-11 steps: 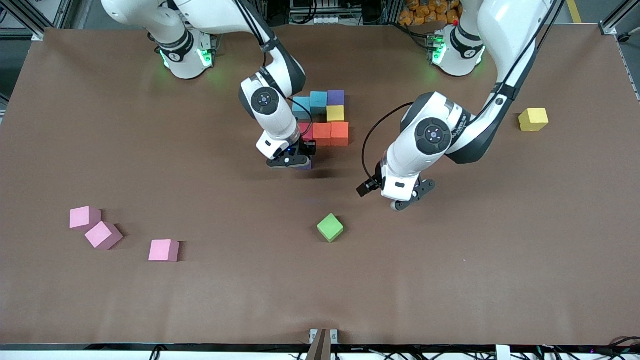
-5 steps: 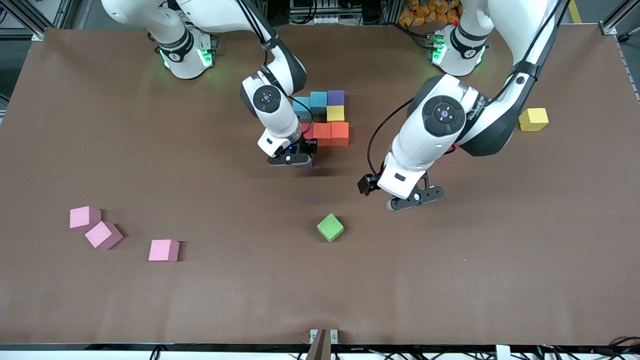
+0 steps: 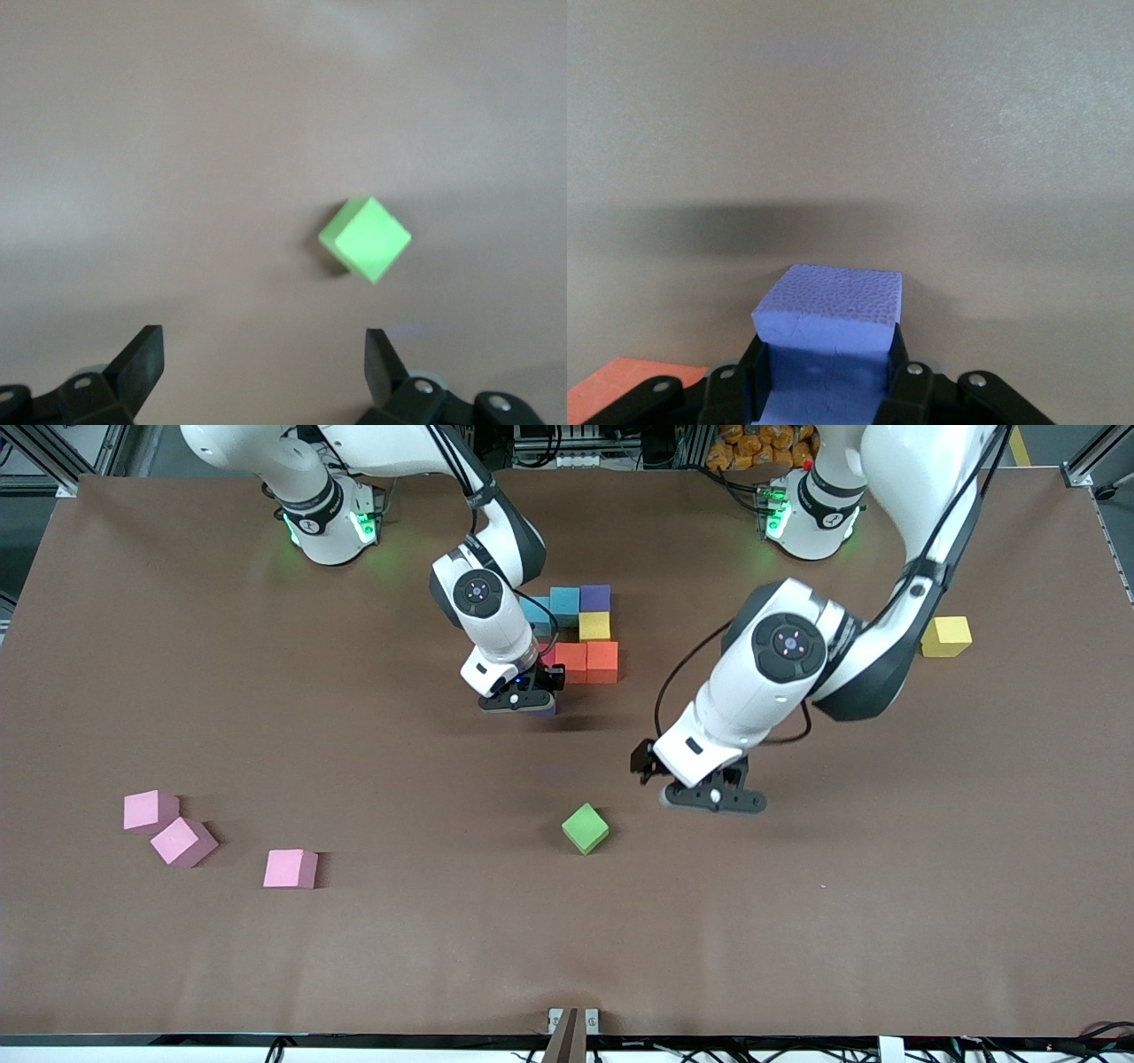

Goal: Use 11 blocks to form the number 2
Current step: 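Grasp the green cube with the left gripper while the right gripper reaches pink, then lift the green cube with the left gripper while the right gripper grasps pink, then carry the green cube with the left gripper while the right gripper lifts pink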

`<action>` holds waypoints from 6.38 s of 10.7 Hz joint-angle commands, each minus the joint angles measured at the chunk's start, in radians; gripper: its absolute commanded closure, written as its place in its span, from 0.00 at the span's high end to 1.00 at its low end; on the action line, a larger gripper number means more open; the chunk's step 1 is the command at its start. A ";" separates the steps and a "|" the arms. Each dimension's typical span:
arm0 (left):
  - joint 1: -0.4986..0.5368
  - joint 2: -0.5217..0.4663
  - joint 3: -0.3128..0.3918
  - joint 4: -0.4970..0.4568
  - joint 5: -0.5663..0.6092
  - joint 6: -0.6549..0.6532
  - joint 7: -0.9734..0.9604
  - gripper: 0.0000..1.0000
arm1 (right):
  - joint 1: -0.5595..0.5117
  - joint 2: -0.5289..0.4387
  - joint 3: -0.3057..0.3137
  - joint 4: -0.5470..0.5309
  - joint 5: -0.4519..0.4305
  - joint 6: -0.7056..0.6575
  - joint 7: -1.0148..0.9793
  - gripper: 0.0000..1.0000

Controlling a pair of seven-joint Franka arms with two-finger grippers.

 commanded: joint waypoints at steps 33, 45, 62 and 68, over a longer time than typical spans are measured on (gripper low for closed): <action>-0.356 0.328 0.260 0.057 0.276 0.458 0.127 1.00 | -0.791 0.278 -0.037 0.624 -0.121 -0.307 -2.117 1.00; -0.368 0.325 0.253 0.052 0.247 0.461 0.099 0.36 | -0.890 0.348 0.015 0.610 0.067 -0.300 -2.279 1.00; -0.299 -0.052 0.183 -0.311 0.250 0.210 0.046 0.27 | -0.906 0.361 0.015 0.602 0.125 -0.356 -2.211 0.11; -0.037 -0.109 -0.017 -0.389 0.250 0.214 0.283 0.28 | -0.803 0.302 0.017 0.630 0.120 -0.489 -1.891 0.07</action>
